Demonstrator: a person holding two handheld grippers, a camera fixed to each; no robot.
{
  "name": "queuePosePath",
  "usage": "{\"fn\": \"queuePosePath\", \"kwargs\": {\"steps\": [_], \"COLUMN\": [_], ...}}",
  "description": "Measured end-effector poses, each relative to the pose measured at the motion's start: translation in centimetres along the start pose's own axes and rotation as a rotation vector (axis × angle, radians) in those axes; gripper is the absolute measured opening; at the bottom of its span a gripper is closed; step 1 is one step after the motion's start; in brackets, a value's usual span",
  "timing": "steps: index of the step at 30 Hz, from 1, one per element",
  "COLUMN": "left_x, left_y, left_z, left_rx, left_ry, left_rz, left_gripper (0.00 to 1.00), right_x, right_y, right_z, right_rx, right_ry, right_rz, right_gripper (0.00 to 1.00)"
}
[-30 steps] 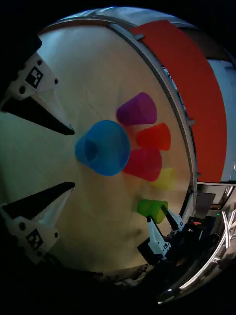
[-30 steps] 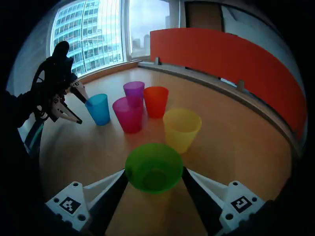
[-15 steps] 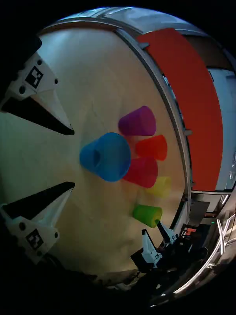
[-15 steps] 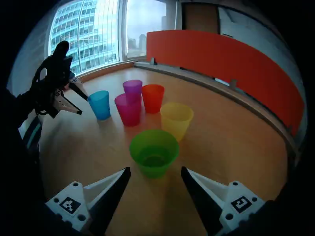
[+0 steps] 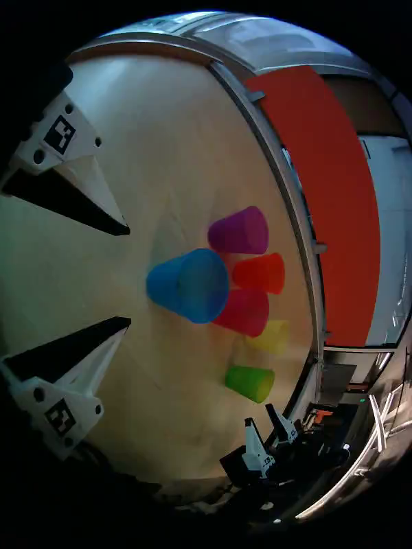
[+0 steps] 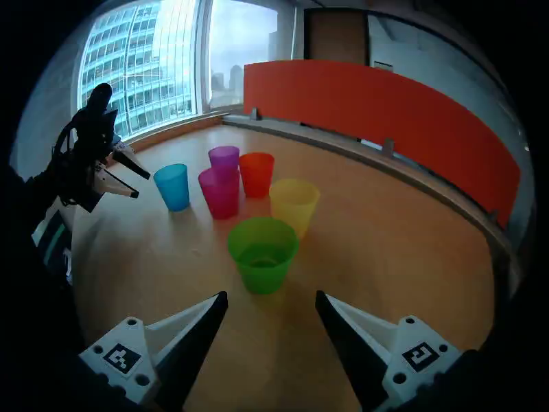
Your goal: Pour water
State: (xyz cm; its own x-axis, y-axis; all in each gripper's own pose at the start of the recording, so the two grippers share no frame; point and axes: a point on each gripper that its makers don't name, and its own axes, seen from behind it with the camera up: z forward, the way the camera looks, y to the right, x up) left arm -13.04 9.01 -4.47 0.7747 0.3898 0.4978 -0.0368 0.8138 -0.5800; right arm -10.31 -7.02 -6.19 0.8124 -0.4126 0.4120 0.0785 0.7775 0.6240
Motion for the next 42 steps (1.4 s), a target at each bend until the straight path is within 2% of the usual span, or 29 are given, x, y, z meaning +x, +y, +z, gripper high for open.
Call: {"fn": "queuePosePath", "kwargs": {"steps": [7,15,21,27,42], "left_x": [0.9,2.1,3.0,3.6,5.6], "left_y": [-1.3,-3.0,-4.3,-5.4,-7.0], "left_z": [-1.2,-2.8,-3.9,-4.8,-6.6], "left_rx": [0.08,0.186,0.269,0.337,0.436], "left_ry": [0.064,0.16,0.237,0.306,0.464], "left_rz": [-0.017,-0.065,-0.078,-0.118,-0.21], "left_gripper": [0.88,0.88,0.88,0.88,0.88], "right_x": [1.0,2.4,3.0,4.0,5.9], "right_y": [1.7,3.5,4.5,5.1,7.1], "right_z": [-1.4,-3.0,-3.5,-4.0,-5.2], "right_rx": [-0.083,-0.181,-0.248,-0.315,-0.472], "right_ry": [0.056,0.14,0.199,0.259,0.397], "right_rz": [0.03,0.085,0.1,0.118,0.19], "right_gripper": [0.99,0.99,0.99,0.99,0.99]}}
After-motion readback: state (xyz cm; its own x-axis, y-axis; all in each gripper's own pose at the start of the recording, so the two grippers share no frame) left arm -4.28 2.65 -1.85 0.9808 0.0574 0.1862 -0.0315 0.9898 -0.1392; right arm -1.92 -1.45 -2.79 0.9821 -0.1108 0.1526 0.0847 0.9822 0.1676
